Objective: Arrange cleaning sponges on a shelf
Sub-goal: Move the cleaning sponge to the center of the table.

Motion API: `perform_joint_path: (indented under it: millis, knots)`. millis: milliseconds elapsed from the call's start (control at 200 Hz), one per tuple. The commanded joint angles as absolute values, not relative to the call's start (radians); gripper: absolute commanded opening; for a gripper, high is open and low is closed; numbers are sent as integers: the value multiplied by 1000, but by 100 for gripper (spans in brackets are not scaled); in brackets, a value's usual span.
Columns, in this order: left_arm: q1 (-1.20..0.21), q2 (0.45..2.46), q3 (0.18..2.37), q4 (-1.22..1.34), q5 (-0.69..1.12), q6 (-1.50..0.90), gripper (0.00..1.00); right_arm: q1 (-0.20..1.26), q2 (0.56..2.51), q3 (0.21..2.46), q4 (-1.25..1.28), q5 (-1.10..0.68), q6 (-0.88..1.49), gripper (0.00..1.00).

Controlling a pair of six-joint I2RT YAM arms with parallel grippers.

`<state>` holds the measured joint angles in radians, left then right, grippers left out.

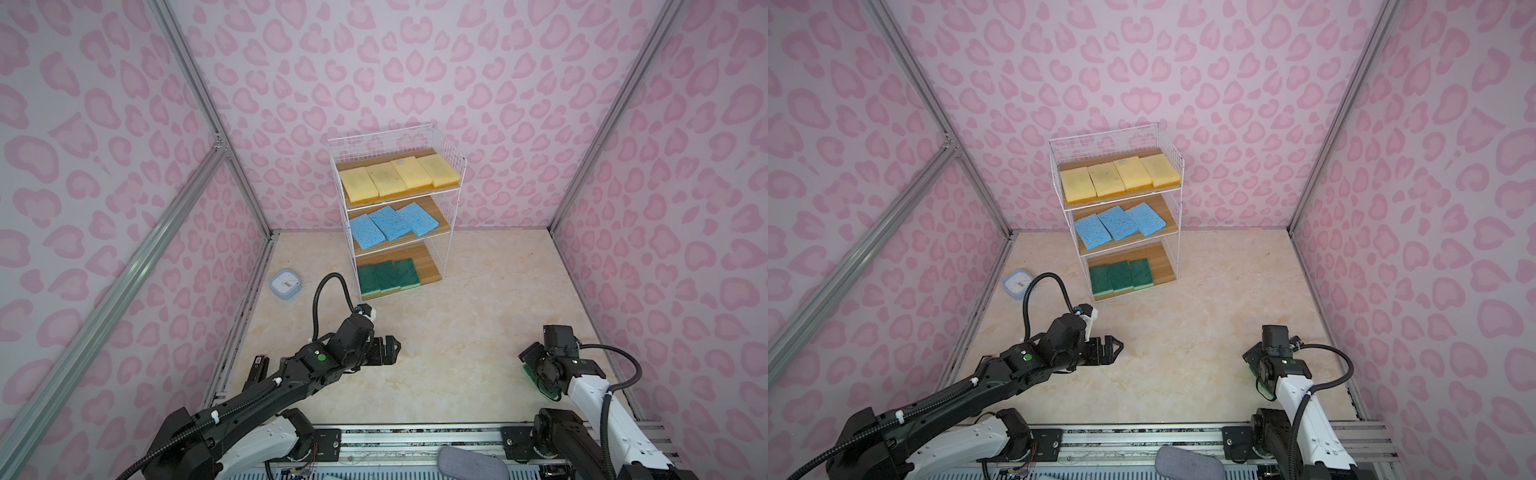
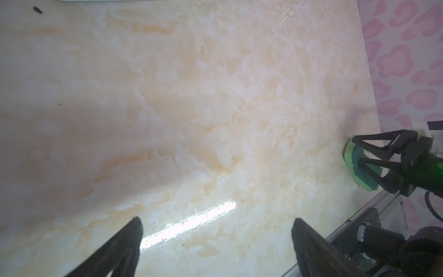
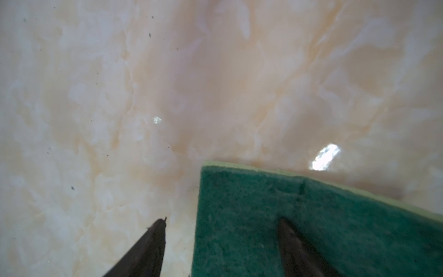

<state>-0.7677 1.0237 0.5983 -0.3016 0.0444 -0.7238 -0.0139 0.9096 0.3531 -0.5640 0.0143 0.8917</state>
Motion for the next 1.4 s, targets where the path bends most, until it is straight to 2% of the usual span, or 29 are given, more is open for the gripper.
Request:
perform_joint_path:
  millis: [0, 120, 300, 430, 630, 685, 740, 790, 855, 985, 1150, 1320, 1395]
  knots:
    - [-768, 1014, 611, -309, 21, -724, 98, 143, 1009, 360, -242, -194, 970, 74]
    - [-767, 1001, 604, -322, 12, -732, 98, 336, 1186, 446, -121, -202, 1014, 74]
    - [-767, 944, 593, -362, -5, -742, 98, 577, 1423, 664, -69, -161, 1012, 73]
    - [-768, 907, 580, -385, -19, -754, 98, 666, 1489, 787, -53, -146, 1004, 72]
    - [-767, 882, 571, -403, -41, -757, 98, 731, 1525, 922, 37, -283, 964, 71]
    - [-766, 884, 576, -401, -44, -754, 100, 731, 1504, 942, 9, -284, 948, 71]
    - [-763, 892, 581, -399, -49, -749, 94, 721, 1476, 948, -26, -279, 932, 70]
    - [-754, 909, 588, -388, -45, -741, 84, 700, 1450, 944, -53, -280, 927, 69]
    - [-739, 948, 599, -364, -25, -733, 63, 660, 1415, 924, -81, -301, 927, 64]
    - [-732, 1082, 671, -312, 10, -706, 42, 553, 1325, 835, -112, -362, 917, 55]
    - [-738, 1262, 789, -269, 43, -678, 40, 391, 1235, 733, -153, -454, 852, 47]
    - [-755, 1361, 815, -213, 42, -704, 45, 250, 1306, 758, -247, -582, 697, 52]
    - [-767, 1393, 820, -208, 34, -719, 49, 202, 1376, 770, -278, -631, 654, 51]
